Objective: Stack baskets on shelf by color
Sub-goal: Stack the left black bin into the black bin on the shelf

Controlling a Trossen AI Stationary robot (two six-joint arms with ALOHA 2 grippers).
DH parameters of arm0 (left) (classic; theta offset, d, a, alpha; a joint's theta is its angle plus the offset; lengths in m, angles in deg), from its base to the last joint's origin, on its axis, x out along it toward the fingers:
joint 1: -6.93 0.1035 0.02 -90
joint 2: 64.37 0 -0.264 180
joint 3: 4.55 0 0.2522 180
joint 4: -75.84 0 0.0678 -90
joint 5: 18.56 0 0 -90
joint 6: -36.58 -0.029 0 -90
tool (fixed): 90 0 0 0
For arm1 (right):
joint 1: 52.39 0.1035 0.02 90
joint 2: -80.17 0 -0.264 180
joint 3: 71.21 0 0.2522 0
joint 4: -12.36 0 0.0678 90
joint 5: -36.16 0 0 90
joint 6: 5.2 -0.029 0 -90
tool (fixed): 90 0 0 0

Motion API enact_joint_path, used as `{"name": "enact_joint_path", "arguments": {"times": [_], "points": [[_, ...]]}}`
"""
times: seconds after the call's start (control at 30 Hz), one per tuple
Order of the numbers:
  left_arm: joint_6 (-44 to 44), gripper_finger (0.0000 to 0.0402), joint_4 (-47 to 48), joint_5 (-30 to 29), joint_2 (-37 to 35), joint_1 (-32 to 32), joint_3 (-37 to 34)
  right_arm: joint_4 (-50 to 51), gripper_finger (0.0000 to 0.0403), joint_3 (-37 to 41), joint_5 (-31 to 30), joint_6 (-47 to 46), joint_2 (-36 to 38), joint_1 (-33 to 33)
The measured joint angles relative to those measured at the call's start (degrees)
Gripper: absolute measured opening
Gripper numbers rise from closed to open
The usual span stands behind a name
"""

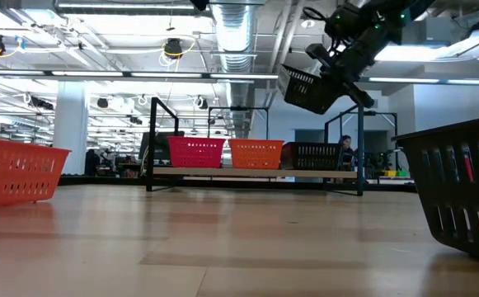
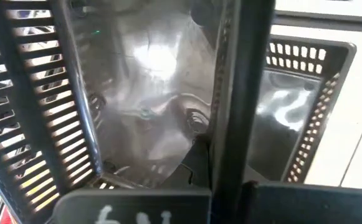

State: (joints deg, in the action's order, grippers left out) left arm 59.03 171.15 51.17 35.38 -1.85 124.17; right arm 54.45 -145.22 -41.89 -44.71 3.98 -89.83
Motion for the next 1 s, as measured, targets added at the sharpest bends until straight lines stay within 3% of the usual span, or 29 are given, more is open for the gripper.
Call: {"name": "enact_joint_path", "arguments": {"times": [0.33, 1.0], "points": [[0.8, 0.0075, -2.3, 0.0, 0.0, 1.1, 0.0, 0.8, 0.0, 0.0, 4.3, 2.3, -3.7, -0.3], [0.8, 0.0075, -2.7, -0.4, 0.0, 1.4, 0.0, 2.6, 0.0, -0.2, 4.8, 7.1, -8.0, -3.9]]}}
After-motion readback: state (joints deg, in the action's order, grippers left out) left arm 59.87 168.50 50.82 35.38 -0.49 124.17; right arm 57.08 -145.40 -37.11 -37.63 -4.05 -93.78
